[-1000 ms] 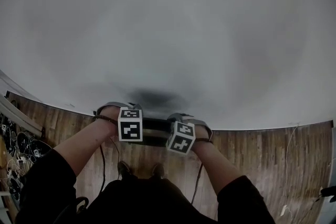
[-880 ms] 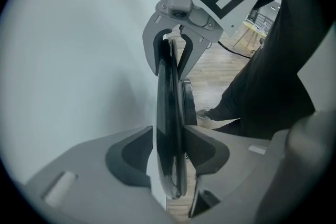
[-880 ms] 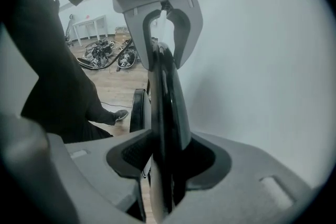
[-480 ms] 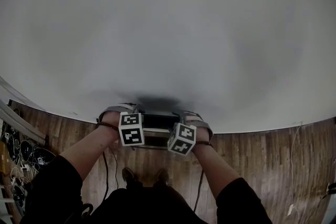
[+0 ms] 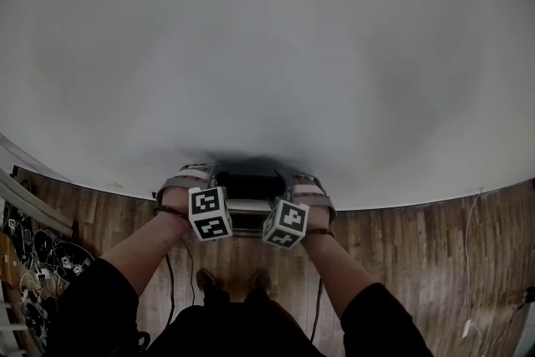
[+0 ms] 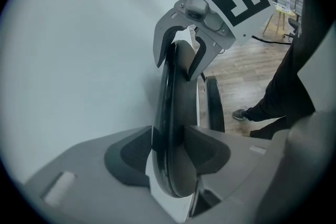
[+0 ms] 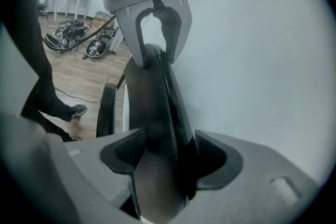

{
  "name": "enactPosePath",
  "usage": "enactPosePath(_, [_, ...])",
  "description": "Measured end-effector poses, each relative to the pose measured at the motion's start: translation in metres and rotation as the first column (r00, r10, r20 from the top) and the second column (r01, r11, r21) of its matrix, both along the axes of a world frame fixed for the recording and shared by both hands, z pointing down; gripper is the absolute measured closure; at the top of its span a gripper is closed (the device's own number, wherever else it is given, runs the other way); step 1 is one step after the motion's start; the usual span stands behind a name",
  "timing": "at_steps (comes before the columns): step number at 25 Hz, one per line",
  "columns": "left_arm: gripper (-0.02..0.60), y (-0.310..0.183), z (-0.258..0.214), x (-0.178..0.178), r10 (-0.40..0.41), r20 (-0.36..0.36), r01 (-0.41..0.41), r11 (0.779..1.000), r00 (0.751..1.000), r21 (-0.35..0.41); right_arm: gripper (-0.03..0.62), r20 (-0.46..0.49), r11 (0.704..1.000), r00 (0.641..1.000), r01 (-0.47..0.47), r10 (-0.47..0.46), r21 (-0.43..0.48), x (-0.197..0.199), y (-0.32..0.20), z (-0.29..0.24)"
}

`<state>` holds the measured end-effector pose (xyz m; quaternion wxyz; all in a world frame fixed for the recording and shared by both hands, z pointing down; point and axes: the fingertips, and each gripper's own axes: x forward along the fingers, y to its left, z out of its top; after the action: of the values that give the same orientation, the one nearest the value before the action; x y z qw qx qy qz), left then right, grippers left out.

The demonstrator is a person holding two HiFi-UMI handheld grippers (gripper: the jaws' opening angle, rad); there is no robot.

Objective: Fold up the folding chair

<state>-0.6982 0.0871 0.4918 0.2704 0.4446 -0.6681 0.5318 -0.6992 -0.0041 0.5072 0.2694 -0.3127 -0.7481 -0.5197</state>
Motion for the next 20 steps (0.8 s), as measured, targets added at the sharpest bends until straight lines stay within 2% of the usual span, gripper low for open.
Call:
enactPosePath(3, [0.383,-0.002,-0.001,-0.005,-0.002,0.060,0.003,1.000,0.998,-0.003,0.304,0.044,1.000,0.999,-0.024,0.023,0.014,-0.006,-0.003,-0.001])
enactPosePath(14, [0.383,-0.008,0.000,-0.026,0.002,0.186,-0.006,1.000,0.983,0.017,0.284,0.123,0.992,0.986,-0.121,0.114,0.046,-0.033,-0.008,-0.003])
enactPosePath(20, [0.383,-0.009,-0.004,-0.033,0.010,0.218,-0.014,1.000,0.976,0.015,0.275,0.170,0.987,0.975,-0.152,0.142,0.051,-0.037,-0.010,-0.009])
